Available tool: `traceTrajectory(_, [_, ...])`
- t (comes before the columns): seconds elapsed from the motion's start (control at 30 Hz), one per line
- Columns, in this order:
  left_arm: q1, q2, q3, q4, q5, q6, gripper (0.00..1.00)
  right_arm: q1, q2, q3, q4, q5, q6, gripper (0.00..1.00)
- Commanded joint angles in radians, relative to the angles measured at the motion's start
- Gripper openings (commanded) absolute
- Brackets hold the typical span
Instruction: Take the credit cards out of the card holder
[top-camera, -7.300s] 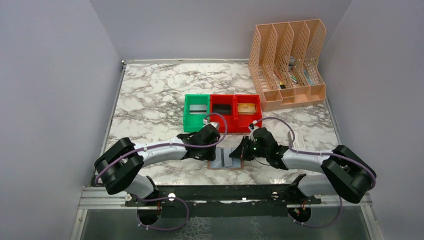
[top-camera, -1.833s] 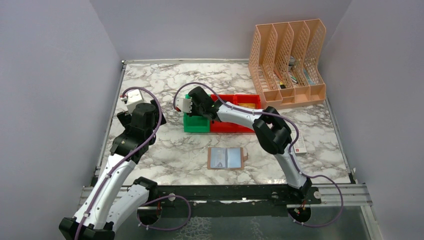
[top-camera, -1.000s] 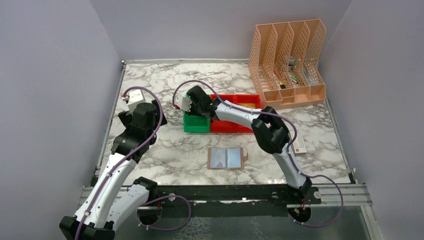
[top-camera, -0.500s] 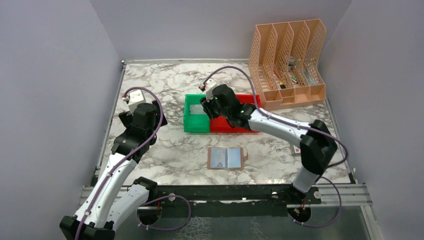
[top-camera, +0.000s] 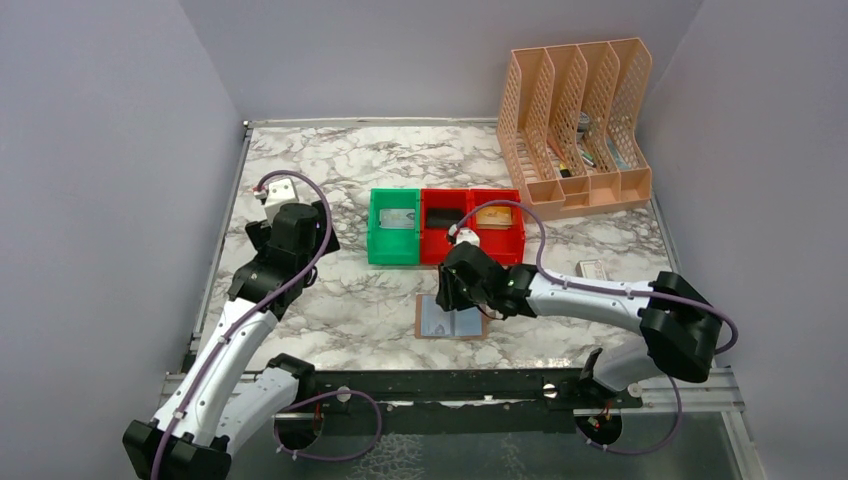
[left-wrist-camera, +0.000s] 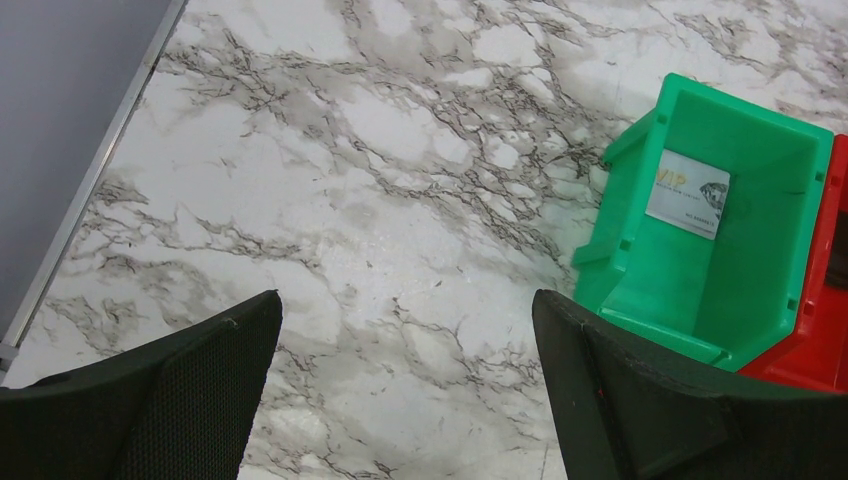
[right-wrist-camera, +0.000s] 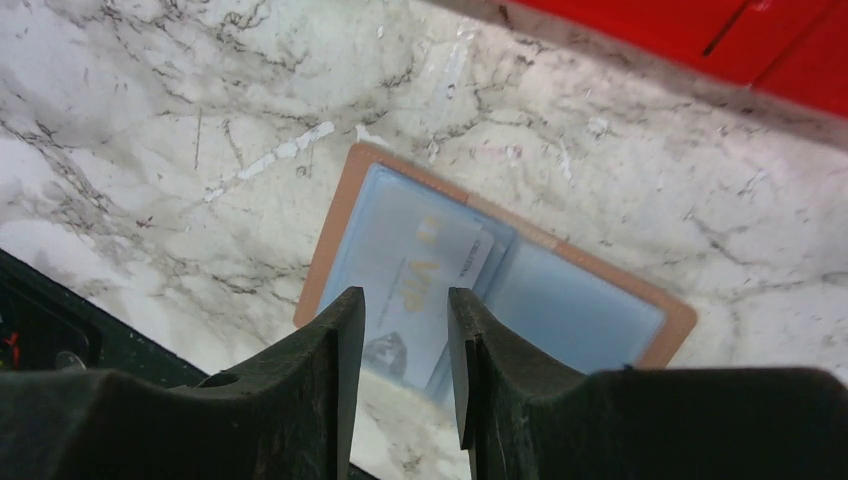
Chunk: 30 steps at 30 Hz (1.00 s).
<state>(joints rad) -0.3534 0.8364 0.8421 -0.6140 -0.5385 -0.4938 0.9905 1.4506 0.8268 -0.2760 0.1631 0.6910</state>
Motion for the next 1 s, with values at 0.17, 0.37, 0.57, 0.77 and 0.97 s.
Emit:
traceTrajectory(0.17, [0.008, 0.011, -0.010, 0.021, 0.031, 0.020, 0.99, 0.064, 0.047, 0.006, -0.074, 0.129, 0.206, 0.36])
traceTrajectory(0.37, [0.008, 0.018, -0.010, 0.020, 0.037, 0.021, 0.99, 0.064, 0.109, 0.013, -0.074, 0.125, 0.205, 0.36])
traceTrajectory(0.57, [0.008, 0.024, -0.011, 0.025, 0.045, 0.023, 0.99, 0.064, 0.168, 0.007, -0.028, 0.096, 0.185, 0.34])
traceTrajectory(0.77, [0.008, 0.032, -0.013, 0.031, 0.075, 0.029, 0.99, 0.061, 0.161, -0.061, 0.029, 0.083, 0.213, 0.18])
traceTrajectory(0.97, [0.007, 0.040, -0.029, 0.077, 0.218, 0.063, 0.97, 0.031, 0.141, -0.177, 0.177, -0.002, 0.244, 0.01])
